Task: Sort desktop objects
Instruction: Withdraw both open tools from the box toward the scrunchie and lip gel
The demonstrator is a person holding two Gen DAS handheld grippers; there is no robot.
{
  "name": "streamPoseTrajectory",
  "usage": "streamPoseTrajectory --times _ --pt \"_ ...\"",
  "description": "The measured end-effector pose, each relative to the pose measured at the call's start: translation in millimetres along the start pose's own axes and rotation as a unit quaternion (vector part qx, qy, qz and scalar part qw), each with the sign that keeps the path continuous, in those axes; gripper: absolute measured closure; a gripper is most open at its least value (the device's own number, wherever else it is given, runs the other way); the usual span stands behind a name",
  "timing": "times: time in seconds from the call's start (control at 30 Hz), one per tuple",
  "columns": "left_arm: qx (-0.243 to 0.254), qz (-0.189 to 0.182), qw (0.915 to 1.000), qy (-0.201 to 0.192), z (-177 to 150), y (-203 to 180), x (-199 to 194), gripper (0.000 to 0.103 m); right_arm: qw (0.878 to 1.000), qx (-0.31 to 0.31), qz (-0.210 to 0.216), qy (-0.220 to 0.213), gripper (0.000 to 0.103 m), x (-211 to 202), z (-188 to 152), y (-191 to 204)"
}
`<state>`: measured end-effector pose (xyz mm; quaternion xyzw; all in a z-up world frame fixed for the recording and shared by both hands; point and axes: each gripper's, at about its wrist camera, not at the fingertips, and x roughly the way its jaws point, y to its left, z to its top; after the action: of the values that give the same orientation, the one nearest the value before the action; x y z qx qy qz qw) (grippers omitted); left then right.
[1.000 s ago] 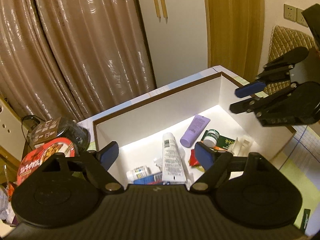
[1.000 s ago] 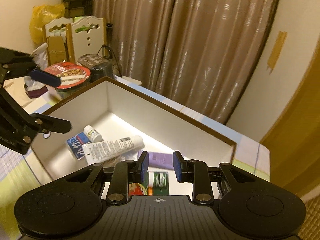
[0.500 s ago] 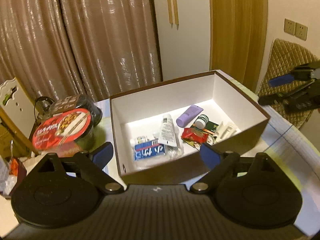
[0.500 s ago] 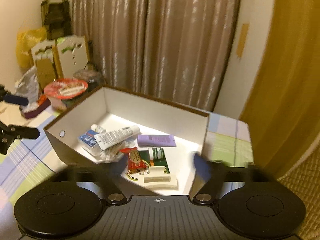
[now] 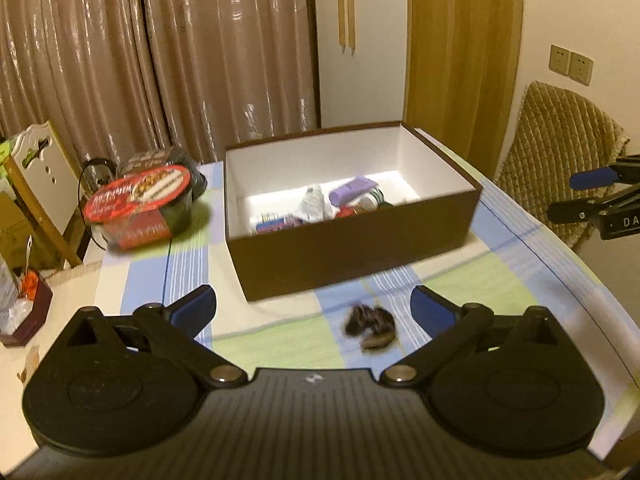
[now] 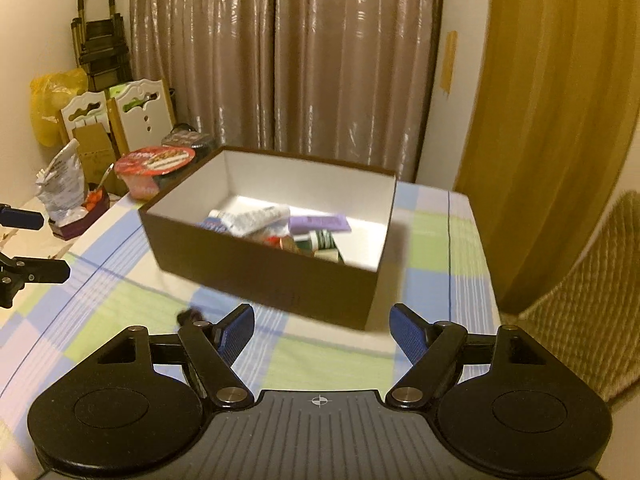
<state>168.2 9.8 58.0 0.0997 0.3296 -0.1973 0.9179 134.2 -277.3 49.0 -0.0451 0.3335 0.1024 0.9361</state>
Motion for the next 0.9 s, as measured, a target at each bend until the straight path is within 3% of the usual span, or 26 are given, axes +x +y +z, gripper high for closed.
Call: streamPoseTrajectory --times 0.43,0.9 --pt "0.004 -0.009 0.9995 0.032 -51.1 -18.6 -33.4 0.001 0.999 0.026 -0.001 0.028 0.025 -44.1 -54.3 26.3" --pt "0.01 -0.024 0.9972 0.07 -84.3 -34.2 -32.2 0.001 0.996 0.022 -0.006 0.089 0.025 -36.9 -87.7 44.1"
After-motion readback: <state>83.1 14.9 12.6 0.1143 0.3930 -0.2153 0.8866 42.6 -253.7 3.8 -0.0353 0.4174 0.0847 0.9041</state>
